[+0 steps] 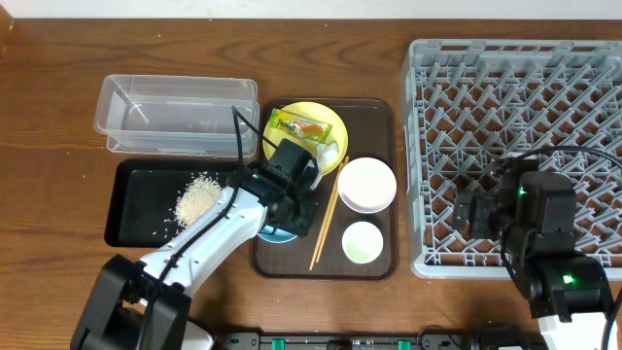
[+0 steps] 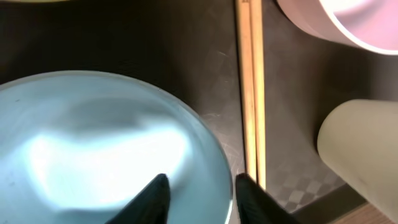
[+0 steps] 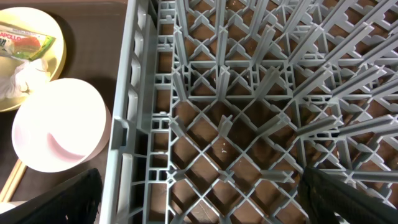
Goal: Sort waste into correct bins and load items into the dishwasher rack
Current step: 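Return the empty blue bowl to the brown tray with left gripper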
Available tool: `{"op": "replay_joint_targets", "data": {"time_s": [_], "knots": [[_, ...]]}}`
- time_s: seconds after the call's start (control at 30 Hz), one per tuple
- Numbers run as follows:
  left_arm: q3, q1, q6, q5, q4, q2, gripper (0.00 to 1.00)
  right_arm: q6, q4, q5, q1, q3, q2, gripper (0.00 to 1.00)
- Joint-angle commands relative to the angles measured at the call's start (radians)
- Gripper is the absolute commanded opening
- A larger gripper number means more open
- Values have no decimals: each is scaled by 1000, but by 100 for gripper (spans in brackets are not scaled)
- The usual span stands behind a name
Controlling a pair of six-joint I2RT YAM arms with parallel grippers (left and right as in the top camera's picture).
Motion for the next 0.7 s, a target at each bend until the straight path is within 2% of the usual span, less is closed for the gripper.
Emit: {"op": "replay_joint_targets", "data": {"time_s": [0.0,0.17,0.3,0.43,0.67], "knots": [[7,-3,6,-11,-11,-4,46,8,0,7,-6,21,-1,99],[89,-1,19,-24,-33,-48,59,8,0,8,-6,21,-1,99],[163,-1,68,-124,-1,-76,68,8,0,8,-6,21,-1,99],[173,-1,132,-206,130,-72,69,8,0,7,-6,21,-1,99],[170,-1,175,-209,357,9,69,8,1,7,-6,21,-1,99]]}}
